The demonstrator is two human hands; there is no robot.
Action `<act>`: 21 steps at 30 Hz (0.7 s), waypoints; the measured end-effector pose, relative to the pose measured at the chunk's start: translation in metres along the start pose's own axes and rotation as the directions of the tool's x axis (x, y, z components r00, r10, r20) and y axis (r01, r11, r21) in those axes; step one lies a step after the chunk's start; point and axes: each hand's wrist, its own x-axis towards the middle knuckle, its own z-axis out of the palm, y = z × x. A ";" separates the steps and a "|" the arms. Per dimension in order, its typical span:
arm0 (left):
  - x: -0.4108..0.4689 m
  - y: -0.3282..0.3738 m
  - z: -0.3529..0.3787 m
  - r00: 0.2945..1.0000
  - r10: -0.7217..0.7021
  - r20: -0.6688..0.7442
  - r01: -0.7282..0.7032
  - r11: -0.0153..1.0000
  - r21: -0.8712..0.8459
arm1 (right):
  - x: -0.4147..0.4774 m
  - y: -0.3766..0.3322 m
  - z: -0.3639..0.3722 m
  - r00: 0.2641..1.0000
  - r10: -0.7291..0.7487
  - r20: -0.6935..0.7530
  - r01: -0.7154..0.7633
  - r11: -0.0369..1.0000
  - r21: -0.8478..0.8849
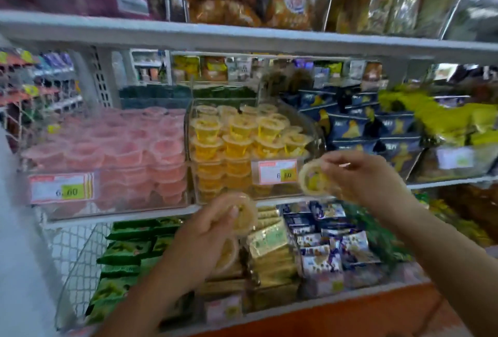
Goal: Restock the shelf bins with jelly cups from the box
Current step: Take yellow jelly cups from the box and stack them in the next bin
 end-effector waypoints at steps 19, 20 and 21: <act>0.034 0.042 -0.052 0.986 0.147 -0.083 -0.125 0.965 0.230 | 0.174 -0.072 -0.005 0.861 0.130 0.492 0.298 0.656 -0.694; 0.033 0.041 -0.053 0.986 0.147 -0.080 -0.125 0.966 0.226 | 0.173 -0.072 -0.003 0.855 0.133 0.502 0.307 0.650 -0.695; 0.033 0.039 -0.053 0.986 0.144 -0.081 -0.123 0.967 0.222 | 0.173 -0.072 -0.001 0.851 0.131 0.508 0.314 0.649 -0.694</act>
